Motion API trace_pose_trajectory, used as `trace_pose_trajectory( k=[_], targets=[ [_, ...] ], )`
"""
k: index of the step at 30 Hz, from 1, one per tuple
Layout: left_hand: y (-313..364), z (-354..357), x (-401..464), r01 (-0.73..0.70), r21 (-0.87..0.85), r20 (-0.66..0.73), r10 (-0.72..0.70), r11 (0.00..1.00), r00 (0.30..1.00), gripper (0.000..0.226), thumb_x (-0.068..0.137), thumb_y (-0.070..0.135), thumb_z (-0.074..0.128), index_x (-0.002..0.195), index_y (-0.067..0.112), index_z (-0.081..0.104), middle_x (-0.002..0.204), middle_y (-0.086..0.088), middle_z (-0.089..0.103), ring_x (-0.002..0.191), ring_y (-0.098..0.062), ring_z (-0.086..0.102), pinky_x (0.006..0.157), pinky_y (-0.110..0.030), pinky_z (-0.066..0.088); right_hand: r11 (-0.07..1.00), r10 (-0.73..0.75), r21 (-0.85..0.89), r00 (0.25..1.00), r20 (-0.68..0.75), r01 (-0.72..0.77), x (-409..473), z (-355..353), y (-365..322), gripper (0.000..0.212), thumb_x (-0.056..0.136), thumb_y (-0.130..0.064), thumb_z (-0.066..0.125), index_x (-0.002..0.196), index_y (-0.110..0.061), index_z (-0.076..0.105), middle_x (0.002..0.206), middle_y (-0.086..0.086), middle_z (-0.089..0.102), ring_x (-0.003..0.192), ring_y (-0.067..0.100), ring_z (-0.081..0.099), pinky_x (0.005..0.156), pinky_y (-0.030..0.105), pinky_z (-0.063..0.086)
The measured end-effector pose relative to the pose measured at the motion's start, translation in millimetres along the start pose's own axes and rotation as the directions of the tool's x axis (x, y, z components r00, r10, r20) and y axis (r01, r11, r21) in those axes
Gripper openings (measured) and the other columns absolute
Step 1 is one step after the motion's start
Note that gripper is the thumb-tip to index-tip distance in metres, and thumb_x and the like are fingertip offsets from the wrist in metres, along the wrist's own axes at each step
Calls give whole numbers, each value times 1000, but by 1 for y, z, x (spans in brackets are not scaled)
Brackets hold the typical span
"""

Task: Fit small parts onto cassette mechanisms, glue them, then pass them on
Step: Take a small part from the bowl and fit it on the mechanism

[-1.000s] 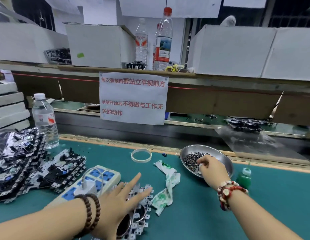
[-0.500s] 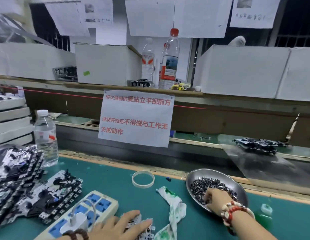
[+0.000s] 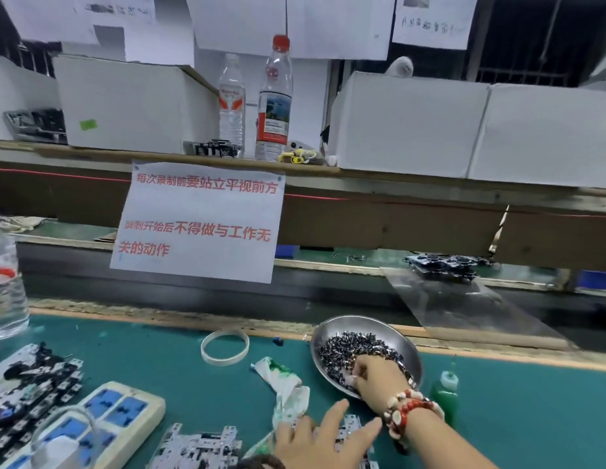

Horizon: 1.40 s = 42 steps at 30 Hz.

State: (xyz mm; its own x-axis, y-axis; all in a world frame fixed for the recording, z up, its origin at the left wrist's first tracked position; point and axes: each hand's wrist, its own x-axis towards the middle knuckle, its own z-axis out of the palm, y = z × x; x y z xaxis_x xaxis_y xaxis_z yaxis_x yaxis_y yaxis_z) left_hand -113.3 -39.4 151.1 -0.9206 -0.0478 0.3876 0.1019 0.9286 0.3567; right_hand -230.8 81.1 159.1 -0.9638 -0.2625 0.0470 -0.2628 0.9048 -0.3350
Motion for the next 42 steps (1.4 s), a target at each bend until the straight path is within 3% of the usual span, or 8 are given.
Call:
trace_pose_trajectory(
  k=[3, 5, 9, 18, 22, 29, 35, 42],
  targets=[
    [19, 17, 1, -166, 104, 192, 144, 981, 971, 42, 83, 59, 43, 123, 68, 33, 138, 17, 46, 99, -12, 62, 87, -35, 47, 996, 22, 83, 999, -47, -18, -2, -1, 9, 24, 89, -15, 50, 68, -26, 50, 77, -6, 60, 61, 0, 50, 53, 9, 36],
    [20, 24, 3, -219, 227, 255, 159, 949, 954, 58, 84, 39, 46, 131, 63, 24, 149, 6, 34, 110, -22, 57, 89, -50, 42, 990, 30, 137, 997, -66, -20, -3, -2, 14, 22, 88, -17, 53, 69, -27, 53, 76, -6, 64, 62, 1, 54, 52, 7, 36],
    [18, 44, 11, -261, 199, 546, 114, 945, 830, 66, 95, 38, 36, 142, 48, -10, 156, 0, -7, 134, -34, 20, 104, -49, 18, 980, 32, 200, 996, -83, -14, -5, -2, 21, 11, 86, -19, 59, 80, -25, 67, 82, -6, 69, 72, 4, 59, 62, 7, 40],
    [28, 42, 19, -243, 161, 610, 97, 957, 787, 86, 81, 49, 58, 140, 48, -5, 154, 5, -2, 133, -25, 21, 98, -44, 18, 939, 30, 343, 992, -124, 14, -1, -1, 31, 8, 84, -24, 67, 82, -23, 74, 80, -8, 70, 75, 2, 59, 79, 15, 46],
    [27, 42, 21, -194, 98, 641, 87, 976, 763, 90, 79, 51, 61, 139, 50, -6, 154, 9, -7, 139, -21, 9, 106, -55, 7, 851, 38, 520, 980, -195, 70, -11, -4, 32, 10, 85, -16, 66, 80, -23, 73, 65, -12, 66, 63, -4, 61, 67, 5, 45],
    [16, 35, 6, -31, -156, 641, 125, 987, 757, 102, 71, 55, 69, 132, 61, -13, 148, 23, -23, 139, -11, -24, 111, -52, -5, 618, 65, 784, 991, -116, 51, -53, -11, 44, 22, 87, -6, 62, 67, -15, 62, 48, -6, 61, 43, 2, 51, 48, 16, 45],
    [13, 32, 5, 48, -190, 537, 62, 981, 841, 94, 77, 69, 51, 146, 36, -5, 152, 18, -5, 140, -9, -15, 115, -41, 5, 632, 51, 775, 999, -16, -20, -71, 1, 53, 25, 84, -6, 65, 64, -21, 65, 56, -5, 63, 55, 4, 58, 53, 21, 51],
    [10, 35, 2, 32, -185, 555, 77, 982, 828, 98, 73, 72, 51, 147, 30, 2, 146, 17, 8, 137, -4, -6, 114, -32, 7, 560, 85, 826, 996, 15, -61, -74, 8, 57, 20, 86, -3, 62, 72, -15, 69, 66, 3, 71, 61, 10, 65, 59, 22, 53]
  ],
)
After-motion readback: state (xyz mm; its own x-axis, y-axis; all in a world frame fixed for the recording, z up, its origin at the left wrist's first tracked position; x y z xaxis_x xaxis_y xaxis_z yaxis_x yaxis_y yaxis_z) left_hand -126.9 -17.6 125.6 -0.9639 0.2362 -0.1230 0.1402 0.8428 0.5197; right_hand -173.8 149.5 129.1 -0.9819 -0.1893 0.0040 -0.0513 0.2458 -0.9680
